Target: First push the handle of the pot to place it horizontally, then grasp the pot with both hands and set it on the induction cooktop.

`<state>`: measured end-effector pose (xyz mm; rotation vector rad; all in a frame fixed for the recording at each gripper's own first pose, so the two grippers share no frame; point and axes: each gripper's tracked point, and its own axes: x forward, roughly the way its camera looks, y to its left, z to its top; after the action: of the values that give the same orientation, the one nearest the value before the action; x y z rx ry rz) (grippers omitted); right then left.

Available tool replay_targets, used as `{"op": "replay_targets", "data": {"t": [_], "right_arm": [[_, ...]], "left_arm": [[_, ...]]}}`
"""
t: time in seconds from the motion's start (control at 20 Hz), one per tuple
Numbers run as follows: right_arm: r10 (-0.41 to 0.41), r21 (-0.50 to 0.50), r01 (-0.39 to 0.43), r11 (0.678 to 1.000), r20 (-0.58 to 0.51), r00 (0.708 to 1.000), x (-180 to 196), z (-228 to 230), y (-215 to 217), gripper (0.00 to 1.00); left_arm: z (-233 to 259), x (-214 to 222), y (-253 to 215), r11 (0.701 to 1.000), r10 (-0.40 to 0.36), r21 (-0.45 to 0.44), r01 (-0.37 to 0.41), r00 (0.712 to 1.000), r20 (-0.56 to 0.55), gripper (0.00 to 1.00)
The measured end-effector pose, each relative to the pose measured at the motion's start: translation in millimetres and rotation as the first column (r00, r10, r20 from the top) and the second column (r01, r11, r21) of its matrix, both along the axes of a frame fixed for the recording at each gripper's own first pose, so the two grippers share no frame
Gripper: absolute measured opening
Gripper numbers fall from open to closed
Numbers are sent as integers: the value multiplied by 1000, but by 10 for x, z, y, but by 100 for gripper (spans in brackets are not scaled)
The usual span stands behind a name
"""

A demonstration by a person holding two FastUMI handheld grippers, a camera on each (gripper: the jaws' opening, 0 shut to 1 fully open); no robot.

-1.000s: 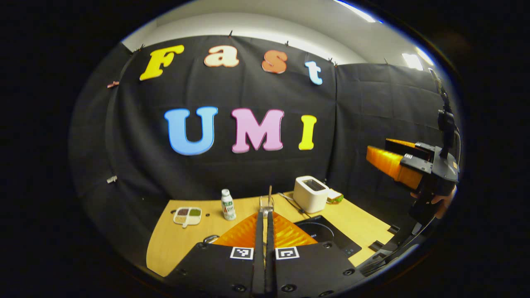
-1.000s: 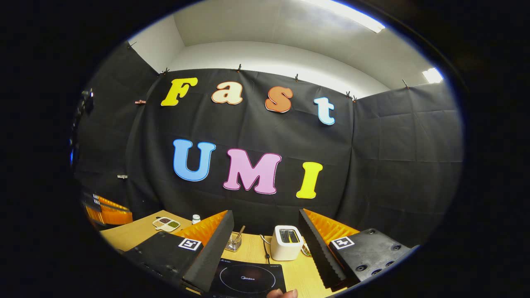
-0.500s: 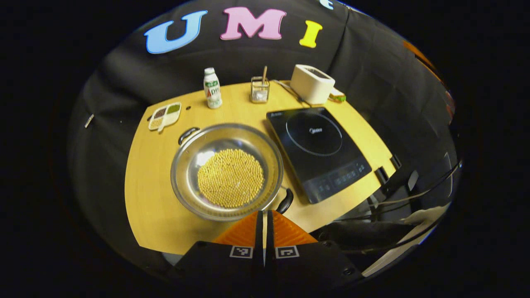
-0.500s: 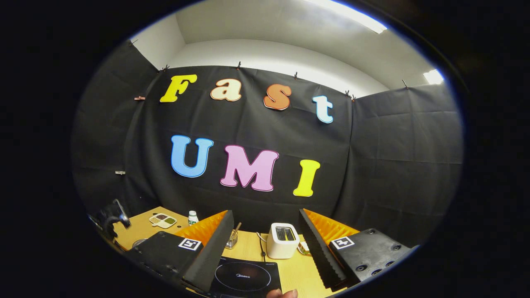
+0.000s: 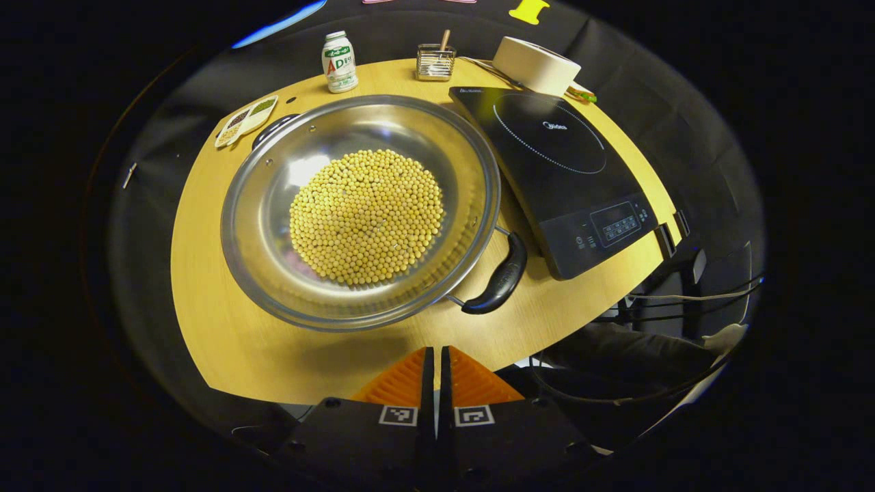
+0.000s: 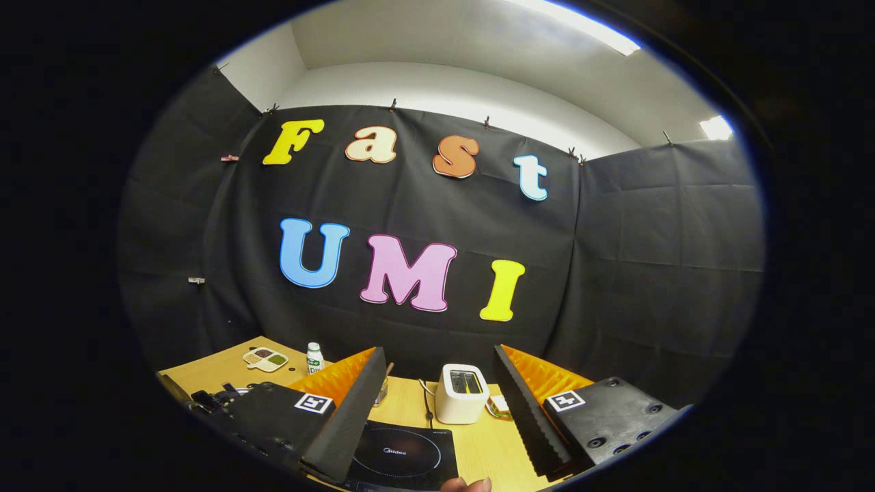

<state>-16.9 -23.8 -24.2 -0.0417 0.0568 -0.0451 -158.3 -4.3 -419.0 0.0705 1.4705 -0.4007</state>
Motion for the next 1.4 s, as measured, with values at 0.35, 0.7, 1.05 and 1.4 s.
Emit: {"op": "replay_targets", "data": {"t": [0.35,0.7,1.05,1.4], "right_arm": [[-43,-14,42,999,-29,999,-42,-104,-253,98],[-73,-3,73,997,-44,996,37,-168,-505,98],[-115,-3,115,993,-66,991,100,-260,-820,98],[-165,-7,165,986,-93,982,144,-395,-1116,98]], "left_arm": [[-136,187,-140,998,-47,43,47,999,4,5],[-171,393,-475,997,-72,34,71,997,9,5],[-196,728,-775,998,-59,11,59,998,30,5],[-253,1142,-970,994,-94,64,90,993,74,6]]}}
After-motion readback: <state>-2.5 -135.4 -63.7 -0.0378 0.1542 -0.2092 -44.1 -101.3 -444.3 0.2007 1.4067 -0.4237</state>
